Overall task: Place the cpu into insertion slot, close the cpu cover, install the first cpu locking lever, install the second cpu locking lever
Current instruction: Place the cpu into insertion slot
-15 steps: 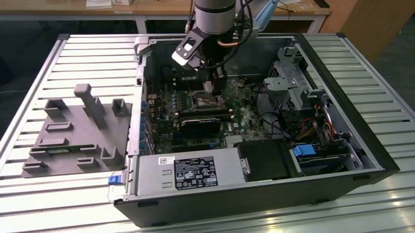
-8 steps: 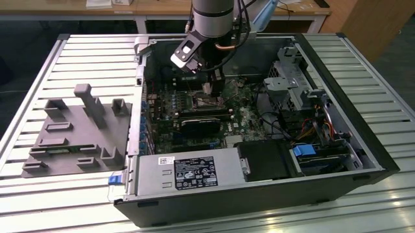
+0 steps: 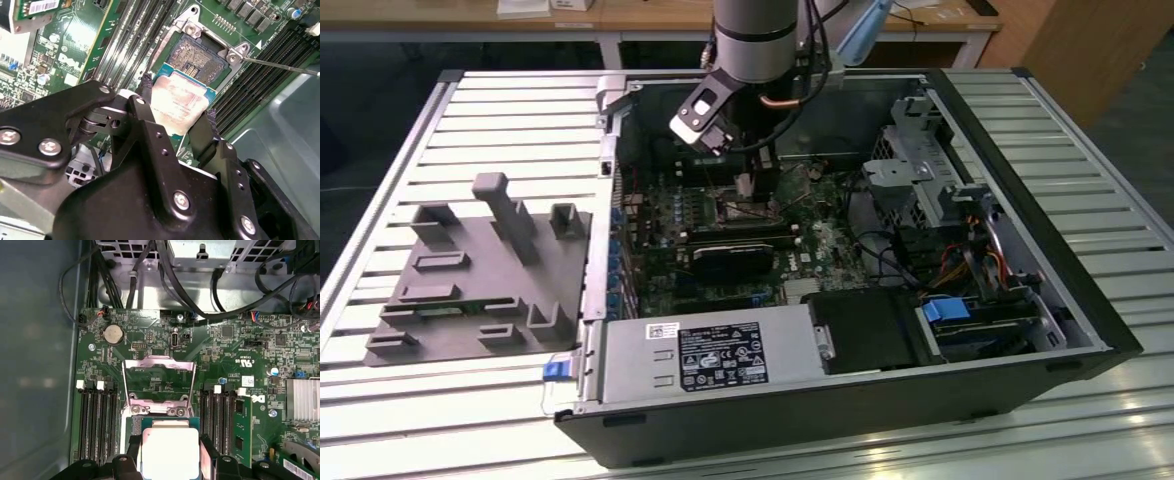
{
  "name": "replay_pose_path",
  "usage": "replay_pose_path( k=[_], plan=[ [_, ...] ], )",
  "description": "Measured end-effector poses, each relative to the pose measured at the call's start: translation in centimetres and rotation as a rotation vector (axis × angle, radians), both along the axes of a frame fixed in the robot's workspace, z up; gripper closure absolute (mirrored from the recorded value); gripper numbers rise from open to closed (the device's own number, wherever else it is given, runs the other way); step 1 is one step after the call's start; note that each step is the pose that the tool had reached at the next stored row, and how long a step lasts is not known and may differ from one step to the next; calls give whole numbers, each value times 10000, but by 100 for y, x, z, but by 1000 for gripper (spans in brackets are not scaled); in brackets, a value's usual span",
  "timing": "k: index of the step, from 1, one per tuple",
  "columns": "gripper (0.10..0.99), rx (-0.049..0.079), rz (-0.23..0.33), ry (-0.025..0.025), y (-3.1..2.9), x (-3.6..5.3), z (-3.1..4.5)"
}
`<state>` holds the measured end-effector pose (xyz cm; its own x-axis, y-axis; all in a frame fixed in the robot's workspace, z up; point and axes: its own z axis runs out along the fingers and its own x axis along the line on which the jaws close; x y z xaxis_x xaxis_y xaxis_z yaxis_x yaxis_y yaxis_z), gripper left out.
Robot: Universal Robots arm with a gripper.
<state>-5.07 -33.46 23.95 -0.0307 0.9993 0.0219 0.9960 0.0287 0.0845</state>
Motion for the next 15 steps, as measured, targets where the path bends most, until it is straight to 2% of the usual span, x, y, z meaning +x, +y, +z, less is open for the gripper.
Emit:
replay_pose_path(
  k=[7,15],
  plan=[
    [545,1,-44,-1,40,-38,-63],
    [545,0,-91,0,54,-50,-141]
  ],
)
